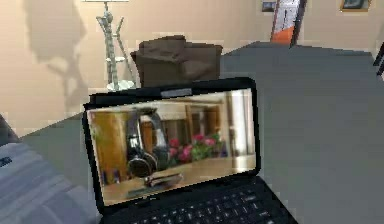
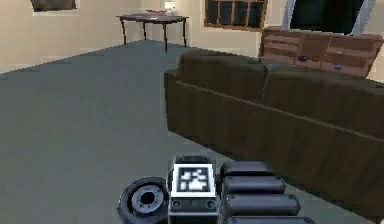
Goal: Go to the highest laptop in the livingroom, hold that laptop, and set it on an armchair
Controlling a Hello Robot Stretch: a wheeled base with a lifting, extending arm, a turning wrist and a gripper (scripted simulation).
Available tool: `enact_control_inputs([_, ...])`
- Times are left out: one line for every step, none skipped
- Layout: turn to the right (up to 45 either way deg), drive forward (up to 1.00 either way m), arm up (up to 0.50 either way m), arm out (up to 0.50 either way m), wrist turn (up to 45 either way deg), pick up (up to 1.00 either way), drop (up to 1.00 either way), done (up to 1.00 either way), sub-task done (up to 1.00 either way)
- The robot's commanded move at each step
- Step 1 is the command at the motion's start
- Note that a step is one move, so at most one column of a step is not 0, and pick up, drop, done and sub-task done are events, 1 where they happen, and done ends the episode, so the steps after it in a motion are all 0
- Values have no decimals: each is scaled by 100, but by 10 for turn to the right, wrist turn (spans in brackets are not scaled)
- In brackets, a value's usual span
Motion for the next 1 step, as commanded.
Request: enact_control_inputs([180, 0, 0, 0, 0, 0, 0, 0, 0])
